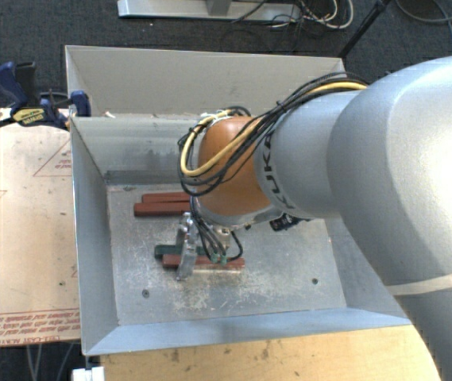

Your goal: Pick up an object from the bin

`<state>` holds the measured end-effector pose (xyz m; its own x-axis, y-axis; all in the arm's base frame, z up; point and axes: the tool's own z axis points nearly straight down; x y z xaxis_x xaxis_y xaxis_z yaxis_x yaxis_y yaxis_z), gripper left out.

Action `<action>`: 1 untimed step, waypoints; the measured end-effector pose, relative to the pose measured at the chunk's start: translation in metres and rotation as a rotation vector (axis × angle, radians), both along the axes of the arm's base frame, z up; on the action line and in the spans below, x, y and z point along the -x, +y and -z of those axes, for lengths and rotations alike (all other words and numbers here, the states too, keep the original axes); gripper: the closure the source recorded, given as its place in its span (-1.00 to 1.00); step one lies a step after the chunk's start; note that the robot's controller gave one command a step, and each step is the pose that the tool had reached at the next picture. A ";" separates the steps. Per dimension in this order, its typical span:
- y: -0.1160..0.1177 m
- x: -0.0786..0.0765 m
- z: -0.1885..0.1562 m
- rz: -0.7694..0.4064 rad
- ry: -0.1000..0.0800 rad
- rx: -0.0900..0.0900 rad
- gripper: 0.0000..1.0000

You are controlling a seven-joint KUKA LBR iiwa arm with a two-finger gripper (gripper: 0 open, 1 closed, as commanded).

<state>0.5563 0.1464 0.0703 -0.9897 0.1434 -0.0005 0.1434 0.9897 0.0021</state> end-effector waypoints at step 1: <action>0.000 0.000 0.000 0.000 0.000 0.000 1.00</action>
Offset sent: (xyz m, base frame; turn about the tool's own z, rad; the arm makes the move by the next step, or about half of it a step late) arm 0.0000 0.0000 0.0000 0.0000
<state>0.5564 0.1464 0.0706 -0.9897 0.1434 -0.0007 0.1434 0.9897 0.0023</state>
